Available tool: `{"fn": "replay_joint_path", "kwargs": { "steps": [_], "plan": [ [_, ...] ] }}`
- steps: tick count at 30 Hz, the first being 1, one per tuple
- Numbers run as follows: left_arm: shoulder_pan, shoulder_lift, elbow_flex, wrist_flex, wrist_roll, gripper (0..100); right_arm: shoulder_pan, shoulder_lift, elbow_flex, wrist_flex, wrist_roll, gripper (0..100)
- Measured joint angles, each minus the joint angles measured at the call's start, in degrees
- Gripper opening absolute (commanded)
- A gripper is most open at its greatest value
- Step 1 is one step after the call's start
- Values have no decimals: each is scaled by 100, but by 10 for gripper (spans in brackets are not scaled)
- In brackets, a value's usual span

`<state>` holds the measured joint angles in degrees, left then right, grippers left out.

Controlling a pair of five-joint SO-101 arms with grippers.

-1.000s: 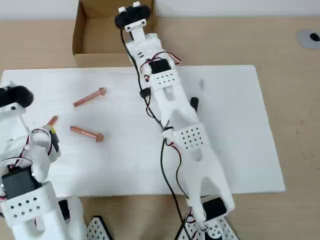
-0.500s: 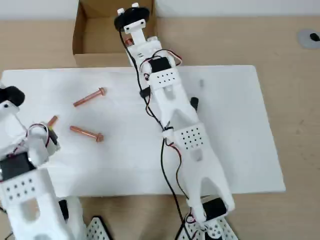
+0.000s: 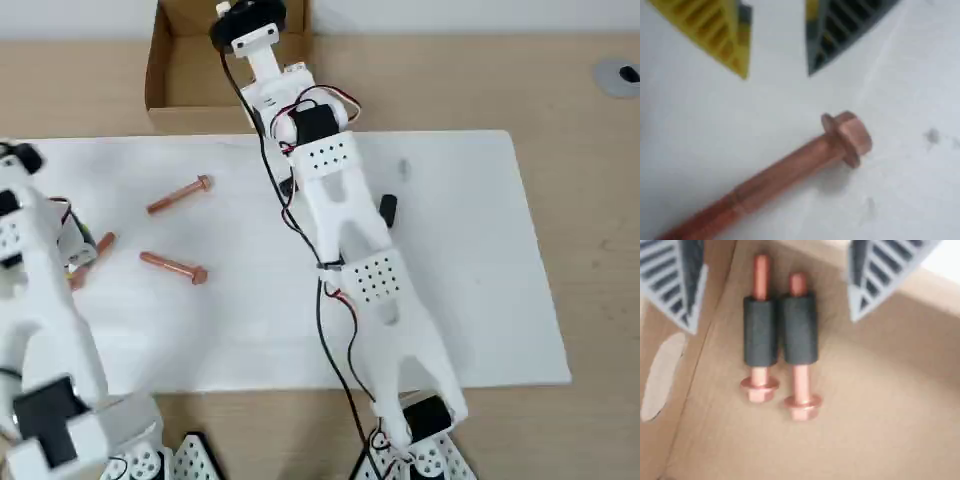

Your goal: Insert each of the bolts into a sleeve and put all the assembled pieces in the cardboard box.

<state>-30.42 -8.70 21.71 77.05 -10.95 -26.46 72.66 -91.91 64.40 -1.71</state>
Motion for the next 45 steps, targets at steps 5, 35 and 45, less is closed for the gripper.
{"fn": "replay_joint_path", "kwargs": {
  "steps": [5,35,45],
  "plan": [
    [-62,246,-466,70,-1960,86,0,0,-44,202,0,236],
    [-202,290,1301,-2048,-4914,85,0,0,-44,211,0,236],
    [-193,325,1459,-2356,-4853,81,0,0,-44,211,0,236]
  ]
}}
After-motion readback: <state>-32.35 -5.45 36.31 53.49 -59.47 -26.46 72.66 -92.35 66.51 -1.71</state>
